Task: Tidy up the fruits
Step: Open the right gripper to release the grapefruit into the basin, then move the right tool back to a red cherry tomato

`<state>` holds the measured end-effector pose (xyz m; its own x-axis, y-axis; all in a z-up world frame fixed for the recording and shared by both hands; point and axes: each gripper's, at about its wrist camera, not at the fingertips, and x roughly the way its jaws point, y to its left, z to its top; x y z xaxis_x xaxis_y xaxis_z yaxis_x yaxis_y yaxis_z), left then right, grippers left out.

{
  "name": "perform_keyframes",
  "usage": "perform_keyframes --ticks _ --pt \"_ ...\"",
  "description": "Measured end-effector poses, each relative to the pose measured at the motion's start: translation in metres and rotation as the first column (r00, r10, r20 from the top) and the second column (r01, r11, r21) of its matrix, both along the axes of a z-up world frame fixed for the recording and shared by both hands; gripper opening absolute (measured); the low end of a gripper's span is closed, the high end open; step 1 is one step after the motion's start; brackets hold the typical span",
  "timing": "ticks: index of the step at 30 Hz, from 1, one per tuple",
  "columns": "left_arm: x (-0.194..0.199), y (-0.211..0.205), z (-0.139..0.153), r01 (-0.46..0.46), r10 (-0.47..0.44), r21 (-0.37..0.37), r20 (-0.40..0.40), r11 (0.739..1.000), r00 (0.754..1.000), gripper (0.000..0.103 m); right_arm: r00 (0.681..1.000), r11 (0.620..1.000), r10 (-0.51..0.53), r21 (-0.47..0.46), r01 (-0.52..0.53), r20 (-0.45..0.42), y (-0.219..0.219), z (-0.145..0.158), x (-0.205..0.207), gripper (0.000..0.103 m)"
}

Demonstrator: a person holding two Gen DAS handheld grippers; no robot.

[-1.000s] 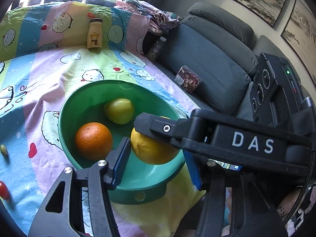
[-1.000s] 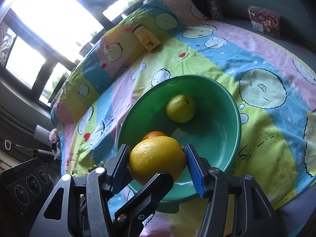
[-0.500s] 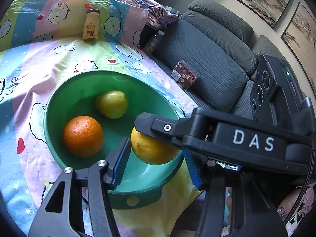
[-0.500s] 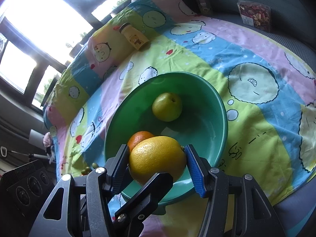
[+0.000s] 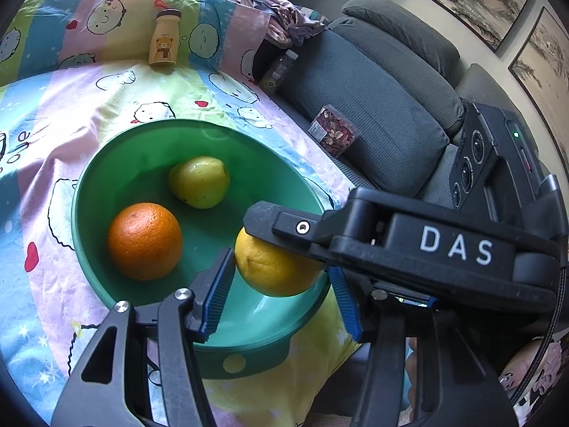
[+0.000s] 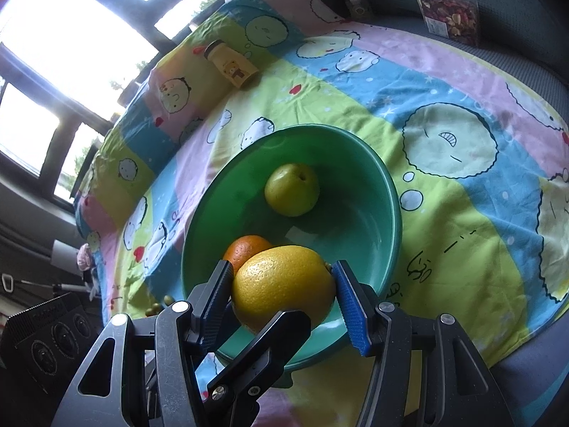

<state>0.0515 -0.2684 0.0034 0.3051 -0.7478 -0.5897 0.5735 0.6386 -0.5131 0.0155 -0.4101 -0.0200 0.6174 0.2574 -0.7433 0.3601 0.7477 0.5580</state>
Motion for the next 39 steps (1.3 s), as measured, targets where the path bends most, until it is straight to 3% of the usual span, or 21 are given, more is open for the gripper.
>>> perform_keyframes --ticks 5,11,16,19,22,28,32,39 --pt "-0.005 0.001 0.002 -0.022 0.022 0.016 0.022 1.000 1.000 0.053 0.999 0.994 -0.040 -0.100 0.040 0.004 0.005 0.009 -0.003 0.060" --pt "-0.010 0.012 0.013 -0.054 0.051 0.038 0.063 0.998 0.997 0.056 0.999 0.992 -0.029 -0.122 0.034 0.041 0.014 0.019 -0.003 0.061" --pt "-0.016 0.026 0.023 -0.105 0.095 0.083 0.117 0.991 0.989 0.068 0.997 0.990 -0.005 -0.138 0.015 0.071 0.025 0.026 -0.003 0.062" --pt "-0.019 0.041 0.028 -0.140 0.125 0.104 0.140 0.985 0.982 0.075 0.996 0.988 0.006 -0.155 0.009 0.092 0.034 0.032 -0.004 0.068" --pt "-0.023 0.057 0.032 -0.183 0.162 0.132 0.157 0.974 0.974 0.078 0.994 0.983 0.031 -0.181 -0.012 0.102 0.045 0.036 -0.002 0.070" --pt "-0.030 0.097 0.036 -0.317 0.278 0.208 0.199 0.925 0.940 0.080 0.989 0.972 0.096 -0.222 -0.069 0.110 0.069 0.042 0.000 0.072" --pt "-0.031 0.127 0.035 -0.402 0.352 0.260 0.221 0.878 0.910 0.080 0.984 0.964 0.135 -0.243 -0.105 0.112 0.084 0.045 0.002 0.074" --pt "-0.030 0.182 0.026 -0.514 0.475 0.305 0.196 0.802 0.858 0.080 0.974 0.954 0.196 -0.252 -0.163 0.112 0.109 0.049 0.006 0.077"
